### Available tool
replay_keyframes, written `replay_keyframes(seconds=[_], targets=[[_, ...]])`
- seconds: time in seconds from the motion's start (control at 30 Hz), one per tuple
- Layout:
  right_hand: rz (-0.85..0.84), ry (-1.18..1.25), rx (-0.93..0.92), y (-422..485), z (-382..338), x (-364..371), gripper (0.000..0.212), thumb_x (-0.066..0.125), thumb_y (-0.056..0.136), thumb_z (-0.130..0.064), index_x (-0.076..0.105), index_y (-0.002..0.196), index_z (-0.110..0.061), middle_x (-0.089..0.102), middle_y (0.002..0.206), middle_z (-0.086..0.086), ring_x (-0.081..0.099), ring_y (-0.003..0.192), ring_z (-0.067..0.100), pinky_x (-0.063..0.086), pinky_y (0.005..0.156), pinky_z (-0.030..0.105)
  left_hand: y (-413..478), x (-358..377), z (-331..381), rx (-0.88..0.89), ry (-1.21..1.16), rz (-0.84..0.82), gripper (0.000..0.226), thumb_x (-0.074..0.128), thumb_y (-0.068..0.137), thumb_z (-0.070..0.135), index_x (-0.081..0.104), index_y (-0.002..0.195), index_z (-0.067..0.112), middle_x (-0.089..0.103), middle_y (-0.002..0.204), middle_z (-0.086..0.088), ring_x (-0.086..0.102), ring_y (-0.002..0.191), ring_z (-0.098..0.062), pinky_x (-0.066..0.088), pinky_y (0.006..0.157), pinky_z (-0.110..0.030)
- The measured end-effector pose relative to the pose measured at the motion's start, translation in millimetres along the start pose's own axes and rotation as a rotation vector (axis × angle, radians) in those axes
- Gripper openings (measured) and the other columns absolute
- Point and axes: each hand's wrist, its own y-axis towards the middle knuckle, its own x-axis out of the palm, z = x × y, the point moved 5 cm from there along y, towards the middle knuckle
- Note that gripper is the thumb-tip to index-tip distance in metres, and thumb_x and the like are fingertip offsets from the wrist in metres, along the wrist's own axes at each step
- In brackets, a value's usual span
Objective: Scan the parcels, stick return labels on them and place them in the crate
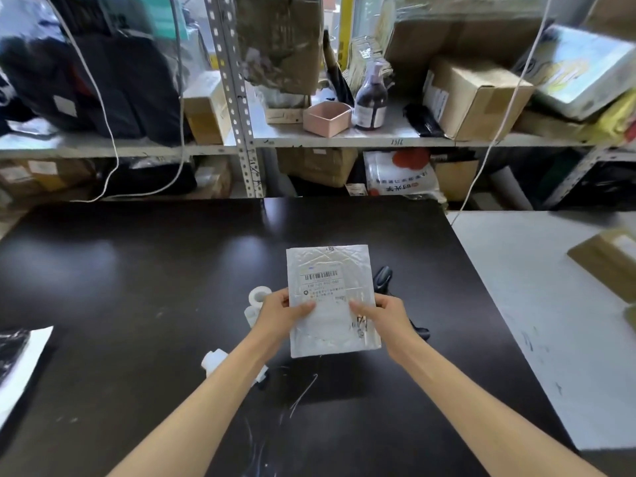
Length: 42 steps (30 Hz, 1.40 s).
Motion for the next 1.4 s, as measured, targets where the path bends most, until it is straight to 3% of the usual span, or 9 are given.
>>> replay_keyframes(seconds=[0.13, 0.23, 0.37, 0.47, 0.57, 0.93, 1.07, 1.23, 1.4], targets=[[-0.032, -0.149, 0.013, 6.2, 1.0, -13.1, 0.013, 0.072, 0.085, -0.012, 0.072, 0.095, -0.002, 0.077, 0.087, 0.006, 0.074, 0.076, 0.021, 0.058, 0.059, 0.028, -0.1, 4.8, -9.8, -0.013, -0.017, 0.014, 0.017, 0.068, 0.088, 0.002, 0.068, 0.096, 0.017, 0.075, 0.092, 0.007, 0.073, 0.082, -0.010, 0.057, 0.064, -0.021], [0.132, -0.254, -0.075, 16.6, 0.1, -30.1, 0.016, 0.068, 0.090, -0.020, 0.070, 0.082, -0.006, 0.074, 0.080, 0.008, 0.071, 0.072, 0.022, 0.055, 0.058, 0.029, -0.6, 1.8, -16.1, -0.028, -0.006, 0.036, 0.016, 0.069, 0.087, 0.004, 0.068, 0.097, 0.017, 0.074, 0.096, 0.005, 0.072, 0.085, -0.010, 0.058, 0.065, -0.021], [0.501, -0.963, -0.305, 30.9, -6.4, -55.9, 0.021, 0.064, 0.089, -0.032, 0.058, 0.098, -0.013, 0.059, 0.102, 0.004, 0.055, 0.097, 0.024, 0.046, 0.073, 0.035, -6.5, 0.6, -32.1, -0.073, 0.017, 0.016, 0.015, 0.069, 0.087, 0.005, 0.068, 0.099, 0.015, 0.074, 0.099, 0.003, 0.073, 0.084, -0.009, 0.058, 0.066, -0.021], [0.352, -1.129, -0.193, 48.2, 15.8, -60.1, 0.063, 0.078, 0.077, -0.035, 0.044, 0.123, -0.010, 0.040, 0.122, 0.010, 0.050, 0.108, 0.030, 0.048, 0.081, 0.040, -11.4, -2.3, -45.6, -0.116, 0.019, 0.021, 0.021, 0.069, 0.088, 0.005, 0.068, 0.109, 0.009, 0.074, 0.106, -0.002, 0.072, 0.092, -0.016, 0.059, 0.075, -0.028], [0.260, -1.191, -0.275, 59.2, 32.3, -60.6, 0.080, 0.083, 0.073, -0.034, 0.038, 0.133, -0.007, 0.034, 0.128, 0.012, 0.055, 0.106, 0.032, 0.052, 0.085, 0.044, -17.7, -3.3, -57.2, -0.143, 0.024, 0.014, 0.028, 0.068, 0.088, 0.003, 0.066, 0.116, 0.002, 0.072, 0.112, -0.008, 0.070, 0.101, -0.023, 0.057, 0.088, -0.040], [0.312, -1.133, -0.317, 63.8, 30.4, -60.2, 0.047, 0.072, 0.083, -0.025, 0.048, 0.119, -0.007, 0.054, 0.113, 0.013, 0.056, 0.097, 0.034, 0.038, 0.072, 0.034, -21.4, 3.3, -70.7, -0.190, -0.010, 0.037, 0.032, 0.066, 0.089, 0.002, 0.064, 0.121, 0.006, 0.070, 0.117, -0.007, 0.069, 0.104, -0.021, 0.056, 0.091, -0.041], [0.376, -0.843, -0.305, 28.6, 1.8, -48.1, 0.032, 0.066, 0.078, -0.028, 0.049, 0.102, -0.015, 0.058, 0.099, 0.002, 0.056, 0.084, 0.024, 0.047, 0.072, 0.039, -21.5, 7.2, -73.7, -0.181, -0.021, 0.068, 0.026, 0.063, 0.090, -0.001, 0.065, 0.114, 0.010, 0.070, 0.116, -0.006, 0.070, 0.100, -0.016, 0.058, 0.083, -0.030], [0.101, -0.577, -0.047, -30.6, -0.3, -21.6, 0.016, 0.064, 0.065, -0.031, 0.059, 0.076, -0.021, 0.058, 0.058, -0.008, 0.053, 0.046, 0.005, 0.039, 0.047, 0.023, -28.3, 11.9, -76.5, -0.188, -0.011, 0.099, 0.031, 0.058, 0.093, -0.002, 0.061, 0.123, 0.003, 0.067, 0.123, -0.011, 0.066, 0.107, -0.023, 0.055, 0.092, -0.039], [-0.075, -0.500, 0.096, -69.3, 28.2, -2.2, 0.007, 0.068, 0.080, -0.012, 0.065, 0.082, -0.006, 0.068, 0.068, 0.009, 0.055, 0.039, 0.015, 0.045, 0.044, 0.024, -48.1, 16.2, -84.3, -0.180, 0.031, 0.126, 0.030, 0.061, 0.091, -0.002, 0.062, 0.121, 0.004, 0.067, 0.121, -0.011, 0.067, 0.101, -0.022, 0.056, 0.087, -0.035]])
